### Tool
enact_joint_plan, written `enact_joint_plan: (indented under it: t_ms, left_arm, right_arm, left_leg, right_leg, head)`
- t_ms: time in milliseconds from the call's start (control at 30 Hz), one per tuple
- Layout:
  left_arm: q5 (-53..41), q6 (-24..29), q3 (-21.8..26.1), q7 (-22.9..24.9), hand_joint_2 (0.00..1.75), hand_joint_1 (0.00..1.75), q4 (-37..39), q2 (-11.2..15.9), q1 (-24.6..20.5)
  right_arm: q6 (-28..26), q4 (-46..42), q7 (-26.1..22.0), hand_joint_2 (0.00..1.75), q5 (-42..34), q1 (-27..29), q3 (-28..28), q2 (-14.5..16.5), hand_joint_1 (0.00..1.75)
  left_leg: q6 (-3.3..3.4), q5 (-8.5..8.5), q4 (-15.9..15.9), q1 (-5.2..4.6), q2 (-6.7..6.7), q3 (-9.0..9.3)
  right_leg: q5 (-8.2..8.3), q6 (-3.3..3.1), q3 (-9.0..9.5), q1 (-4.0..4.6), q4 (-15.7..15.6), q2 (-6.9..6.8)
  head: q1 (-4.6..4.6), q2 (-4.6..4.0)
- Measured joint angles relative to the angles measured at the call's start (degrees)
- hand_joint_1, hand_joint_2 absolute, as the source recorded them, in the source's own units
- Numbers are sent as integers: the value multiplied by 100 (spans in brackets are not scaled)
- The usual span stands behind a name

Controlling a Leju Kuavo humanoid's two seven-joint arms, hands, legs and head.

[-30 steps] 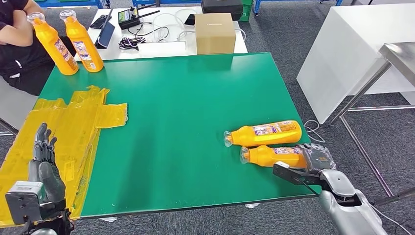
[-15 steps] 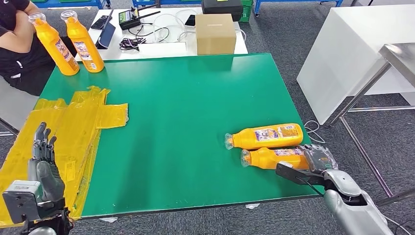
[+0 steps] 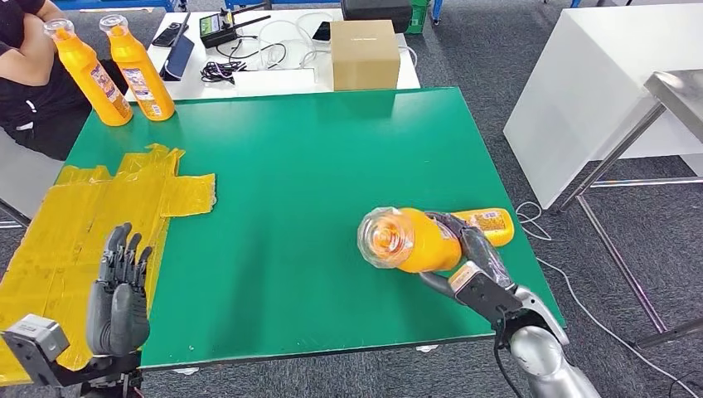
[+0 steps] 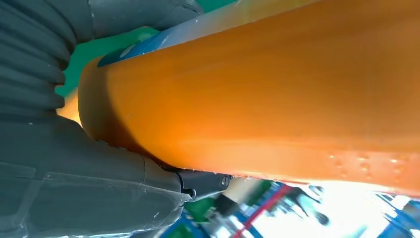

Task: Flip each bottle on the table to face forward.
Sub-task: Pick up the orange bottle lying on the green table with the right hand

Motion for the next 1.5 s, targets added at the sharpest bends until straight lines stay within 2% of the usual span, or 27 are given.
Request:
enact_joint_plan:
  t_ms: [233, 467, 700, 867, 1100, 1233, 1500]
  left_arm:
    - [256, -96, -477, 10, 175, 0, -42, -20, -4]
    - [420, -100, -851, 47, 175, 0, -47, -130, -320]
    - [405, -18, -962, 31, 175, 0, -47, -157, -433]
    - [101, 265, -1000, -96, 175, 0, -47, -210, -596]
    - [61, 375, -1000, -114, 175, 0, -45, -264, -710]
    - [86, 411, -997, -116, 175, 0, -45, -278, -740]
    - [138, 417, -993, -97, 175, 0, -45, -284, -802]
  right_arm:
    - [-298, -85, 178, 175, -11, -467, 260, 397, 175]
    - [-805, 628, 598, 175, 338, -1279, 812, 1122, 175]
    - [-930, 1140, 750, 175, 403, -1610, 1175, 1470, 175]
    - [-1111, 1789, 1058, 175, 760, -1879, 1623, 1894, 175]
    - [-1282, 2594, 1360, 175, 1204, -2206, 2343, 2453, 175]
    - [-1299, 2885, 1458, 175, 1295, -2341, 2588, 2637, 175]
    - [-1368, 3272, 1556, 175, 1439, -2559, 2827, 2796, 175]
  left_leg:
    - [2, 0, 1, -7, -3, -10]
    - [-2, 8, 1, -1, -1, -10]
    - [-4, 8, 1, 0, -4, -25]
    - [-4, 9, 1, 0, -4, -32]
    - [-5, 10, 1, 1, -4, -34]
    - [-5, 10, 1, 0, -6, -39]
    - [-5, 10, 1, -2, -8, -41]
  right_leg:
    - [2, 3, -5, -5, 0, 0]
    - [4, 1, -11, -3, 2, -1]
    - [2, 2, -21, -2, 4, -1]
    - [3, 2, -29, -2, 4, -1]
    - [2, 2, -34, -2, 6, -1]
    - [2, 1, -37, -2, 6, -2]
    - [3, 2, -38, -3, 5, -3]
  head:
    - [0, 0]
    - [0, 0]
    - [0, 0]
    - [0, 0]
    - [0, 0]
    - [0, 0]
    - [0, 0]
